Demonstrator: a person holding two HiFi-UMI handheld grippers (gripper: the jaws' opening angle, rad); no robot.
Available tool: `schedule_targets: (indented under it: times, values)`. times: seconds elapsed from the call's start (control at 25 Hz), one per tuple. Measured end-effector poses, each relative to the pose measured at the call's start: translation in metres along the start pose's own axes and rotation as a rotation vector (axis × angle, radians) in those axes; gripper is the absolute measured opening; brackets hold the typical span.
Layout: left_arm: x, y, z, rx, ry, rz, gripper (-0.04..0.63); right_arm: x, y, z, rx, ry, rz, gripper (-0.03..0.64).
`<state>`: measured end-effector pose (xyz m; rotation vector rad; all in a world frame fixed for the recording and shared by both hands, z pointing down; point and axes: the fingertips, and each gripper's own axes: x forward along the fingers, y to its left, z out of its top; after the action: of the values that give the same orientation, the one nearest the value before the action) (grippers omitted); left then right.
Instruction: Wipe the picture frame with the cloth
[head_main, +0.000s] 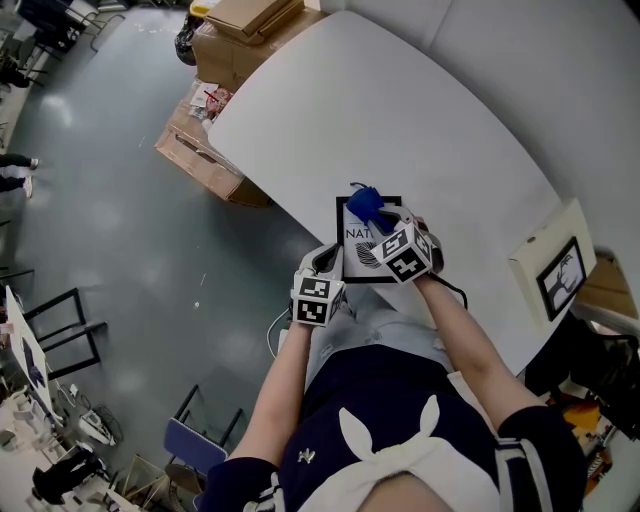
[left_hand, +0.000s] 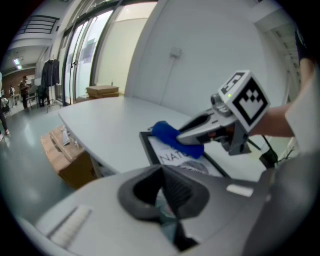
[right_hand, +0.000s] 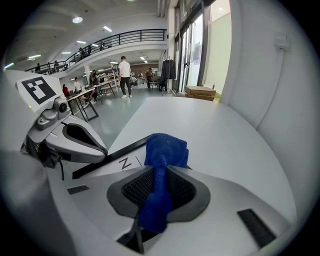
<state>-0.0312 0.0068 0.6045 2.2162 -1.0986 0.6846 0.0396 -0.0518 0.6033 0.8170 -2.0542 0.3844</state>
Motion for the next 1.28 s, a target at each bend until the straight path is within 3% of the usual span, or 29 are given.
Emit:
schedule_targets:
  times: [0.56,1.28]
  values:
    - [-0.001,0.0,0.0,0.003,-0.003,-0.003,0.002,-0.011,-0.002,-0.01,0.008,-0.008,-0.02,0.071]
    - [-0.002,0.002,0.005,0.009,-0.017,-0.005,0.002,-0.036,0.033,-0.043,0.027,-0.013,0.019,0.071]
